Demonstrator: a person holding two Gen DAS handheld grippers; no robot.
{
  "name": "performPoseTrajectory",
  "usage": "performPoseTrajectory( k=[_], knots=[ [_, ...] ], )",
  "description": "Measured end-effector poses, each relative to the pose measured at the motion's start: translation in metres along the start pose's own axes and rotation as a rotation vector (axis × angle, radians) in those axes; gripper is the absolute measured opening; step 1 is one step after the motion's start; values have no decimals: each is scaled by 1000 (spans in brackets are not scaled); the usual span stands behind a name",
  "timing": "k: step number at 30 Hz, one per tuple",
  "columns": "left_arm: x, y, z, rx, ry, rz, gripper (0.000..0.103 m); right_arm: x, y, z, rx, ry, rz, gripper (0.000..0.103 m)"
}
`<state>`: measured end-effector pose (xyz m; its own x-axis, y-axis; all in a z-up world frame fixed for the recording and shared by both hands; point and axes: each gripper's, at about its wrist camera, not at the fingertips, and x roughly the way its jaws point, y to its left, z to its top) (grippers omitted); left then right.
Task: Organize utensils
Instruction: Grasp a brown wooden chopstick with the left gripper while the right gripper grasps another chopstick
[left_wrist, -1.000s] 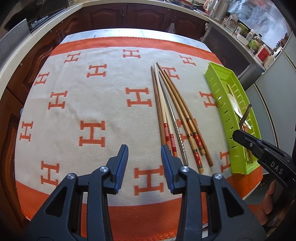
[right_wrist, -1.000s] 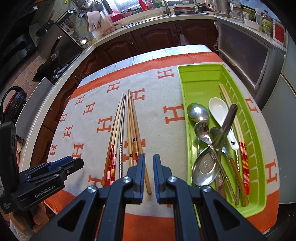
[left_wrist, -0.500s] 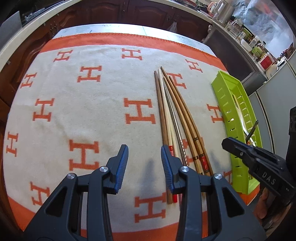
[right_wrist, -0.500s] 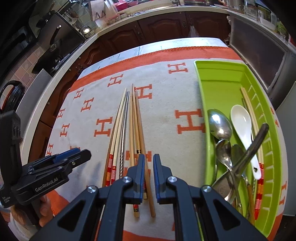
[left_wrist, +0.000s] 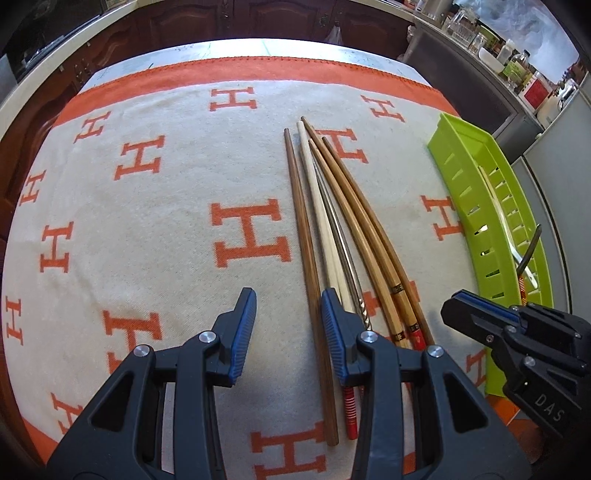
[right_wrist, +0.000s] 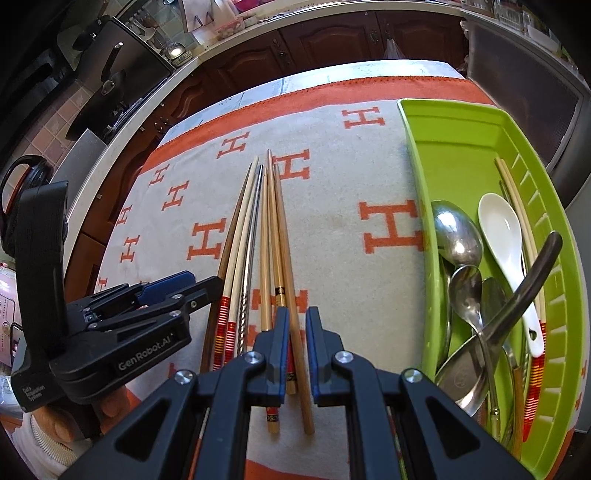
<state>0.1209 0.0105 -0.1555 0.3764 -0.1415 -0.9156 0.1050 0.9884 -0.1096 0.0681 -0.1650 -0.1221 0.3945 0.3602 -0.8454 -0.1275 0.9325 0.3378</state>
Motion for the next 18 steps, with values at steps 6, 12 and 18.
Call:
performPoseTrajectory(
  k=[6, 12, 18],
  knots=[
    [5, -11, 3, 42, -11, 61, 34, 2, -1, -1, -2, -1, 7, 9],
    [8, -11, 9, 23, -16, 87, 33, 7, -1, 0, -4, 14, 11, 9],
    [4, 8, 9, -30, -20, 76, 5, 14, 3, 2, -21, 29, 4, 9]
  ],
)
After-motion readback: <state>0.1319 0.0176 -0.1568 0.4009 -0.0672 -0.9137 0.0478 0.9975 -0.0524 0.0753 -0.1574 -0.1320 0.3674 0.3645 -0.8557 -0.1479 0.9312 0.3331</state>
